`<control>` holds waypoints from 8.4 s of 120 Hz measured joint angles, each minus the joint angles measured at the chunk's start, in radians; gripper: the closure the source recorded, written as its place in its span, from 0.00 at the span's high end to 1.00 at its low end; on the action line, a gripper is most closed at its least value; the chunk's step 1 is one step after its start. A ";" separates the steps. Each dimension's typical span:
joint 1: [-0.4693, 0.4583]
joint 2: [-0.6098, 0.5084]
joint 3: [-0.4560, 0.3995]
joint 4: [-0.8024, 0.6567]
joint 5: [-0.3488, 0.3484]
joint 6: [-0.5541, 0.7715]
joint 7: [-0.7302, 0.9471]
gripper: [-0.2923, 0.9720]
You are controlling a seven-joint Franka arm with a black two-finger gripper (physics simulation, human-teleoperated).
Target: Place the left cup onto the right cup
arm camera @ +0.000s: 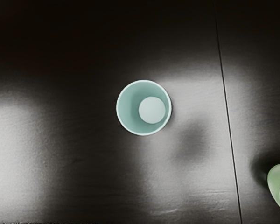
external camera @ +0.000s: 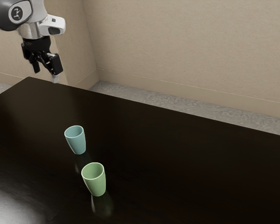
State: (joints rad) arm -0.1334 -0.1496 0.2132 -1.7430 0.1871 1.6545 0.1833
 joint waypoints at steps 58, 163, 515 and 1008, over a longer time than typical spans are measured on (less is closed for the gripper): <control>0.092 0.017 -0.045 -0.019 -0.002 -0.003 -0.005 0.77; 0.233 0.332 -0.046 -0.036 -0.135 0.162 0.000 0.77; 0.253 0.541 -0.047 -0.067 -0.213 0.432 0.089 0.16; 0.115 -0.058 -0.219 -0.600 -0.321 0.390 -0.527 0.15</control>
State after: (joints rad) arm -0.0185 -0.2078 -0.0061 -2.3428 -0.1336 2.0442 -0.3441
